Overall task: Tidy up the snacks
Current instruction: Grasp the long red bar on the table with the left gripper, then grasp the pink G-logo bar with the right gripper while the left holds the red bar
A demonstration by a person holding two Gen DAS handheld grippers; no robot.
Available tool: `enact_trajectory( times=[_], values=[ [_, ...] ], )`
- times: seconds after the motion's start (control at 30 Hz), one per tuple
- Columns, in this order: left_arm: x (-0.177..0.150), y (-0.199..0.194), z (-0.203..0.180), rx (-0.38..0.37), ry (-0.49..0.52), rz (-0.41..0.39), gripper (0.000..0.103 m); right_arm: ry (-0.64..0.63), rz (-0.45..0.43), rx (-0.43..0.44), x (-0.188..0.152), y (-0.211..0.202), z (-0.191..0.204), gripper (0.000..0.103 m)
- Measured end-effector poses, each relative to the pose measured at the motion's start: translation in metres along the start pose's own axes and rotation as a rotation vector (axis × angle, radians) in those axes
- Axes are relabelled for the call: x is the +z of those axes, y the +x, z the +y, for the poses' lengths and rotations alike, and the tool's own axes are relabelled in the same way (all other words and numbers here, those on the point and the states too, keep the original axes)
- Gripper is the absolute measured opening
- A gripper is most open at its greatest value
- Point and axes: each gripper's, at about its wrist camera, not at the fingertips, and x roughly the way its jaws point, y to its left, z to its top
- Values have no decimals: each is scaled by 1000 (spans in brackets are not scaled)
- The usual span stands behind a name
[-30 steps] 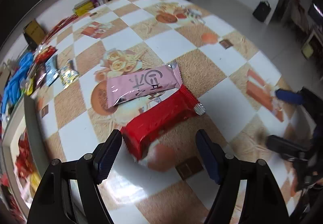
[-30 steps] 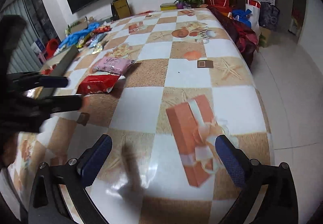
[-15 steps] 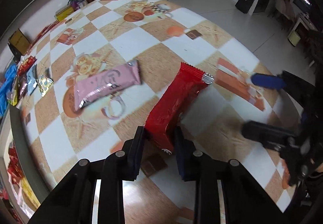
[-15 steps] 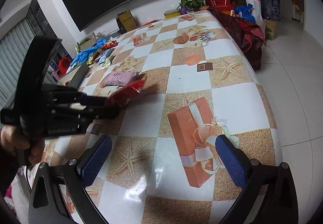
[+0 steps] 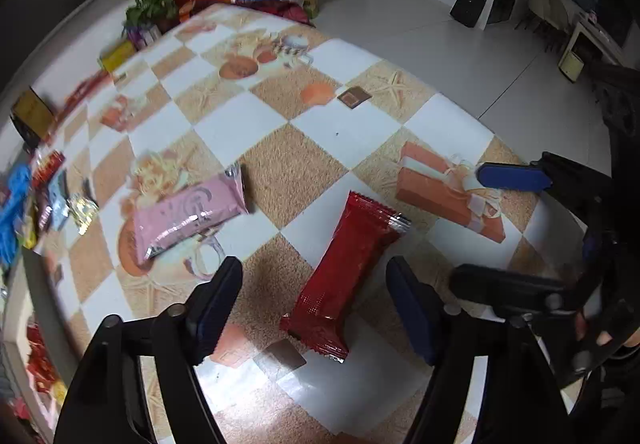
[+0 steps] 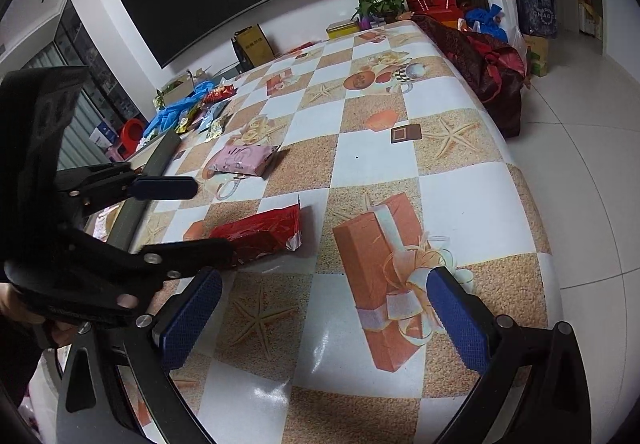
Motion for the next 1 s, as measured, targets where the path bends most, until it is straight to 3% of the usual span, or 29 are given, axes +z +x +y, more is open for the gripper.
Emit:
enact_trajectory(
  times=[0.03,0.07,0.13,0.17,0.27,0.4,0.73,0.87,0.9,1.0],
  values=[
    [-2,5,2,-8,-5,15,55,14,-11,4,0,-2,-2,102],
    [-4,10,5,-34,-13,36,45,26,-17,19,0,-4,-5,102],
    [-6,9,7,-71,-32,13,30,45,-26,46,0,-5,-9,102],
    [-6,8,6,-65,-32,11,27,48,-27,50,0,-5,-9,102],
    [-7,9,-1,-31,-19,-1,27,35,-22,32,1,-4,-5,102],
    [-22,2,-2,-9,-81,-45,26,32,-21,28,1,-3,-5,102],
    [-131,-44,16,124,-316,-201,26,10,-8,-7,1,-1,0,102],
    [-142,-49,25,144,-347,-220,26,-56,93,-109,7,11,17,102],
    [-141,-48,25,148,-348,-223,26,-65,136,-88,11,15,24,102],
    [-143,-49,23,160,-343,-226,26,-127,156,-52,26,22,47,102]
  ],
)
